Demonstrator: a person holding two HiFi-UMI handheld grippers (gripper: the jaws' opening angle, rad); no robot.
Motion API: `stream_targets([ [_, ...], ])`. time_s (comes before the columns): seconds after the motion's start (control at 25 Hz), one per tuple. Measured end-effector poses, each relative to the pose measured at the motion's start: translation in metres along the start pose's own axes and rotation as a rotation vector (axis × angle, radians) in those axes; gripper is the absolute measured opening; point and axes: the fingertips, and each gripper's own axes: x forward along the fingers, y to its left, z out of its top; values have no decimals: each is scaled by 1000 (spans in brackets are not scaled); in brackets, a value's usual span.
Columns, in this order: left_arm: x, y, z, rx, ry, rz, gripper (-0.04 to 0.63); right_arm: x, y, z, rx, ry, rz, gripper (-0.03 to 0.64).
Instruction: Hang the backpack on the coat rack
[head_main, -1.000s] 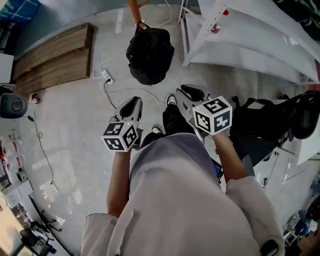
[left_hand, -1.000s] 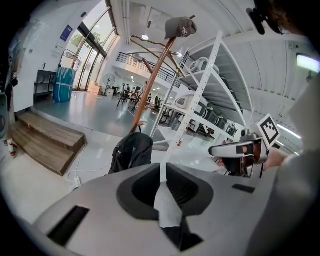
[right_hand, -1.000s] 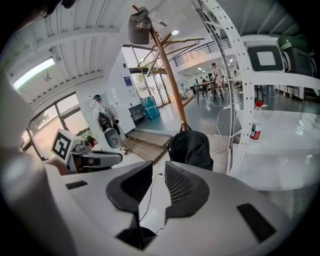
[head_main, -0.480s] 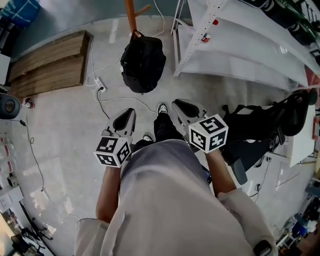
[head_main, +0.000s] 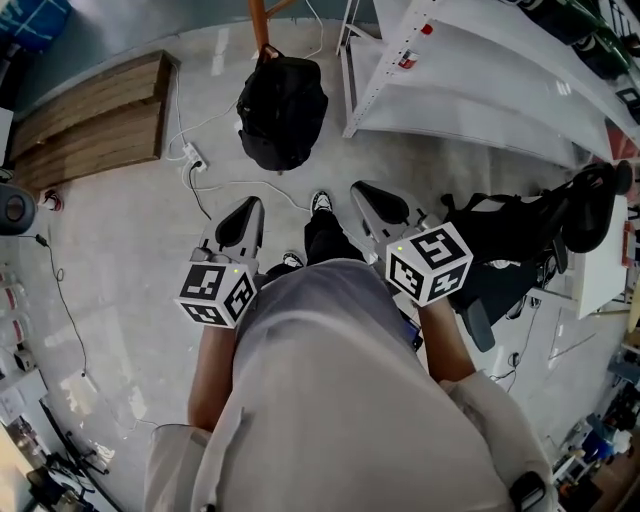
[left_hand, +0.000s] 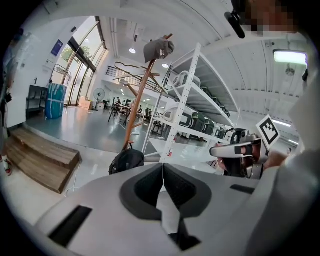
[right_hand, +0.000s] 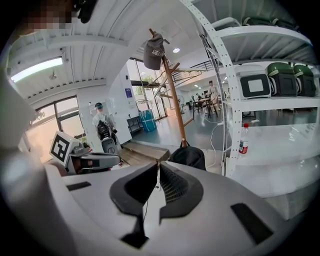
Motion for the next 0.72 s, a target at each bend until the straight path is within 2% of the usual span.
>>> stream_targets([
  [0.32,-13,12,7,12,-49,58,8,-8,15,10,-69,-36,-12,11],
  [0.52,-14,4,-2,-4,-36,36,8,-15,20,-1,-86,-11,-27,11],
  [0.72,-12,-1,-12,11,-6,24,8,-13,18,-12,-116,32,-48,11],
])
